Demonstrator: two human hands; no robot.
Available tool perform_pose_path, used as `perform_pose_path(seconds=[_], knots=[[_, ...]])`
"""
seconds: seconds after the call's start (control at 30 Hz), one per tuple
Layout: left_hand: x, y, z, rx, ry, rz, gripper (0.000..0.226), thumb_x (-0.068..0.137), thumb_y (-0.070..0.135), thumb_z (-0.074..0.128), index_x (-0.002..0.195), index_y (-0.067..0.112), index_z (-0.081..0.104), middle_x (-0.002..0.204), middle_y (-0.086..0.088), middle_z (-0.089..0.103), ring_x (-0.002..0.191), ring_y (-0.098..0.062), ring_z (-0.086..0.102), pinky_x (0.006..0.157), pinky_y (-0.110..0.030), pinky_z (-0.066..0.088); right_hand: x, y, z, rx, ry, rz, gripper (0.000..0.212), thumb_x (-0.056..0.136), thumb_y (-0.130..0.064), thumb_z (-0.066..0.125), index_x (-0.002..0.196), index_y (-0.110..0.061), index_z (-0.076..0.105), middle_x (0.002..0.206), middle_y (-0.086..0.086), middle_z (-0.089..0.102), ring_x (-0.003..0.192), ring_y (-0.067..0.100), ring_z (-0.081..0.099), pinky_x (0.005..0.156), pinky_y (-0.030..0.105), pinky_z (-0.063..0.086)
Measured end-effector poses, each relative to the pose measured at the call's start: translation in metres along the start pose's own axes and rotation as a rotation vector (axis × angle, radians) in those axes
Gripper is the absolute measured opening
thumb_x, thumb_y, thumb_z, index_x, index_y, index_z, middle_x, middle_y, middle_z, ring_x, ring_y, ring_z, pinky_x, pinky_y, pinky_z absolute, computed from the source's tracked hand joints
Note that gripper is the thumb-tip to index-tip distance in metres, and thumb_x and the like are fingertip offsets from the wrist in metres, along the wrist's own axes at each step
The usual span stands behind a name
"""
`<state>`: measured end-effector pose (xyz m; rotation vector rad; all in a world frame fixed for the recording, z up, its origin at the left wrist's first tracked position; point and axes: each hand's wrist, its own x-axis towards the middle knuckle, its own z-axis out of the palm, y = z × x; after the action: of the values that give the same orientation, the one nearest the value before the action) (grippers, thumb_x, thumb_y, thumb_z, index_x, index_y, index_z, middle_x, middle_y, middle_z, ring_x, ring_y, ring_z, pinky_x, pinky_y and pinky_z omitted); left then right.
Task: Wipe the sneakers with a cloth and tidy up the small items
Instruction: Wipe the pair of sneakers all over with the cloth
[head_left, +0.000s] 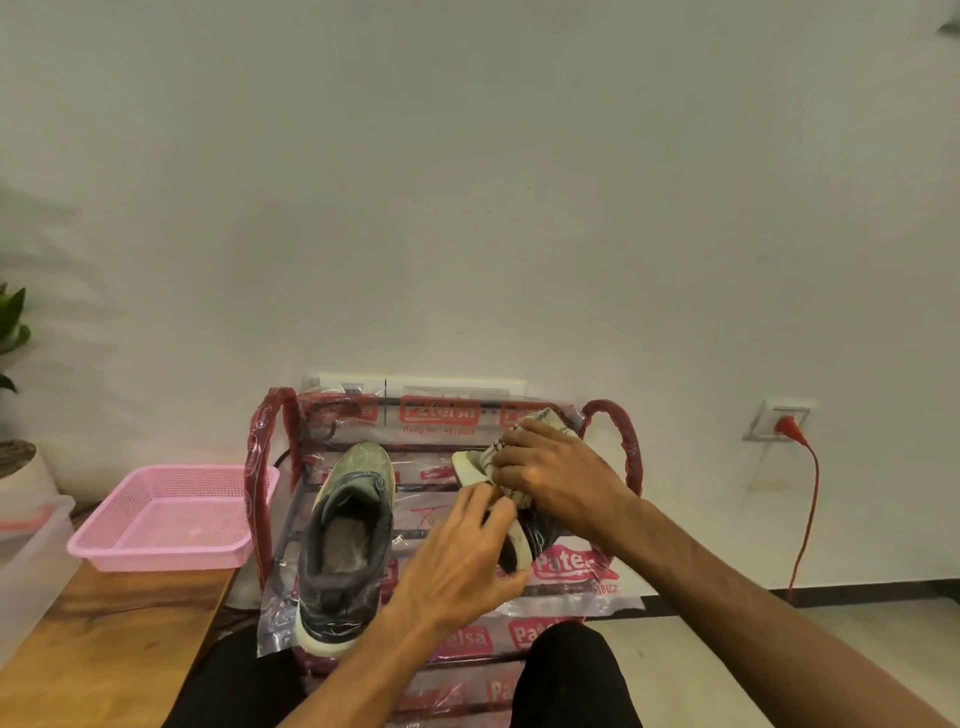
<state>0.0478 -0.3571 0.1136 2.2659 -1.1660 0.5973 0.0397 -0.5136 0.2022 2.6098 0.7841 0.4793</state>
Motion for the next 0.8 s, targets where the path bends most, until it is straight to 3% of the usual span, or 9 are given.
perform_pose_path(seconds=[0.2, 0.37, 0.57, 0.8], knots=[[0.007, -0.005, -0.006, -0.062, 0.038, -0.085, 0.053, 0.071, 0.045, 0.069, 0.109, 0.022, 0.04, 0.113, 0.002, 0.043, 0.093, -0.008, 0.046, 0.071, -0.012, 0.04, -0.02, -0.008, -0.007, 0.08, 0.191, 0.042, 0.04, 0.068, -0.025, 0.086, 0.105, -0.018, 0.074, 0.107, 0.001, 0.072, 0.107, 0.019, 0.065, 0.101, 0.035, 0.045], [0.006, 0.0, -0.004, -0.012, 0.005, -0.007, 0.049, 0.076, 0.046, 0.066, 0.108, 0.024, 0.036, 0.118, -0.002, 0.046, 0.099, -0.013, 0.049, 0.072, -0.02, 0.051, -0.012, -0.001, -0.005, 0.076, 0.112, 0.081, 0.046, 0.058, -0.028, 0.092, 0.1, -0.021, 0.075, 0.103, -0.001, 0.073, 0.1, 0.017, 0.067, 0.097, 0.034, 0.048], [0.003, -0.007, -0.005, -0.01, -0.004, -0.006, 0.053, 0.071, 0.043, 0.073, 0.106, 0.024, 0.038, 0.116, -0.001, 0.046, 0.097, -0.013, 0.05, 0.069, -0.018, 0.048, -0.024, -0.005, -0.005, 0.133, 0.189, 0.025, 0.042, 0.063, -0.025, 0.089, 0.102, -0.017, 0.075, 0.102, 0.0, 0.074, 0.101, 0.017, 0.068, 0.094, 0.032, 0.047], [0.002, -0.001, -0.003, 0.068, -0.032, 0.111, 0.052, 0.067, 0.041, 0.077, 0.101, 0.02, 0.044, 0.108, -0.001, 0.049, 0.094, -0.013, 0.049, 0.063, -0.018, 0.05, -0.018, -0.001, 0.004, 0.163, 0.09, 0.105, 0.044, 0.06, -0.021, 0.091, 0.1, -0.018, 0.075, 0.103, 0.0, 0.074, 0.103, 0.019, 0.068, 0.092, 0.034, 0.051]])
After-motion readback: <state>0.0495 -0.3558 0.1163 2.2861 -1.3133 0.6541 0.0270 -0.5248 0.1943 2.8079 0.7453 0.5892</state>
